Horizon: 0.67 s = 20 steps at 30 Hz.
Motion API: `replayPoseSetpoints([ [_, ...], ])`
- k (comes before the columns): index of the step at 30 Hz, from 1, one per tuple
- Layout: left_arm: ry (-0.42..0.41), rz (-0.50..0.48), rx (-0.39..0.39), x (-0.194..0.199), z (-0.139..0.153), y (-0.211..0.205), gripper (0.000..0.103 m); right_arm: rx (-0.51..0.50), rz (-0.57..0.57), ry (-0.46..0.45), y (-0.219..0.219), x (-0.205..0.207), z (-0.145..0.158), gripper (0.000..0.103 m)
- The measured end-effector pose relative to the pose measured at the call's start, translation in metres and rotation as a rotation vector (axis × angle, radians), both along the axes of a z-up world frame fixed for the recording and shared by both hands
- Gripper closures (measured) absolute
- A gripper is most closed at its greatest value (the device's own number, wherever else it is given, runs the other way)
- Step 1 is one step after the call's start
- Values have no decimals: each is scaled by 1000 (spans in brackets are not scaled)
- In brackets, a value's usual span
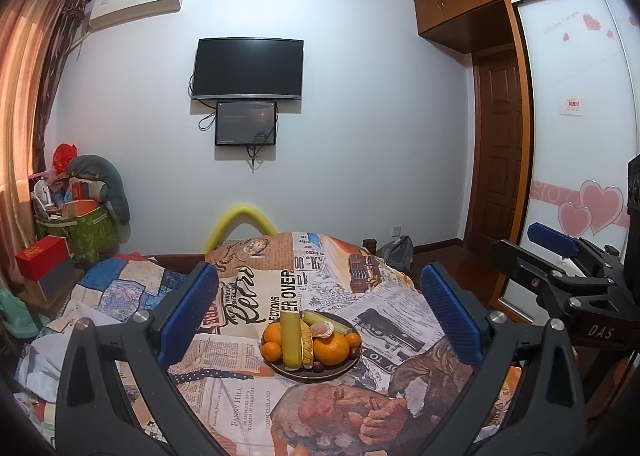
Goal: Organize fruits
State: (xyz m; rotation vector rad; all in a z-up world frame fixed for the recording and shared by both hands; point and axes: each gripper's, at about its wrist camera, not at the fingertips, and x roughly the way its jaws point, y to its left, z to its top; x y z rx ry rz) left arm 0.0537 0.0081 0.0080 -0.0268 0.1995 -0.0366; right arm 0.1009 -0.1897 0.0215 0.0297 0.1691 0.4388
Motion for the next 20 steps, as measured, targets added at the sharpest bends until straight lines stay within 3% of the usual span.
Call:
replayPoseSetpoints([
  [20,6,-1,-12,1,-1,0,0,-17,-8,8,1,1,-3,0],
])
